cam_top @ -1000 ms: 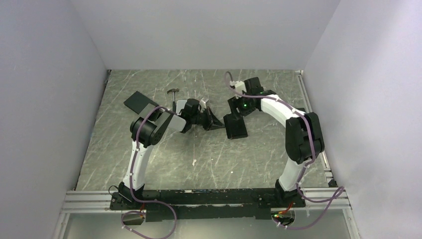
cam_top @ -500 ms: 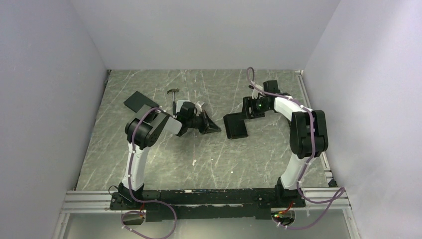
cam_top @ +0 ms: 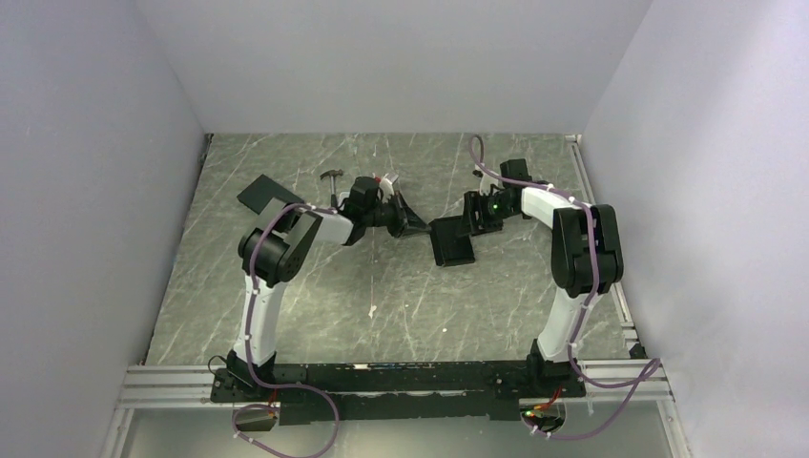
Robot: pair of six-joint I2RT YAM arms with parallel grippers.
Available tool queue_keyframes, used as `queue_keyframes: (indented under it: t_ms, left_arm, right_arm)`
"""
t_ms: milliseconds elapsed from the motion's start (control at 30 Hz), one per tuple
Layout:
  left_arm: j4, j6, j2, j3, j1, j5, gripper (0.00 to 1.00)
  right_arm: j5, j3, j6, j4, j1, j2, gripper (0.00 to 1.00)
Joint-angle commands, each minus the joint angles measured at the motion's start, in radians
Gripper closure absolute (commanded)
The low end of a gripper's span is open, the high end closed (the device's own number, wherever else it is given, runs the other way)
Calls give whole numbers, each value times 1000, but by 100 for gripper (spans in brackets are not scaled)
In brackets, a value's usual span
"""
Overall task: Fold the paper box
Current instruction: Close the paper box at the center of the board.
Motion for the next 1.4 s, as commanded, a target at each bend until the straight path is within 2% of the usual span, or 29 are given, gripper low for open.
queue_keyframes:
  t_ms: [0,367,667,833,1100,1367]
  left_arm:
    - [-34,36,44,70,-15,16,100]
    - [-75,45,98,119,-30,22,100]
    - [28,-28,136,131,-40,46,100]
    - [82,-73,157,134,-46,62,100]
    - [262,-183,176,97,-51,89,84]
    - [393,-260,186,52,-51,77,75]
  right_arm:
    - [-32,11,6,10,0,15,44]
    - [-38,15,2,7,22,25,50]
    - [-32,20,-5,0,52,43,52]
    - [-36,23,-8,0,66,51,57]
    - [-35,26,-11,-4,78,74,61]
    - [-24,26,-11,-4,78,78,62]
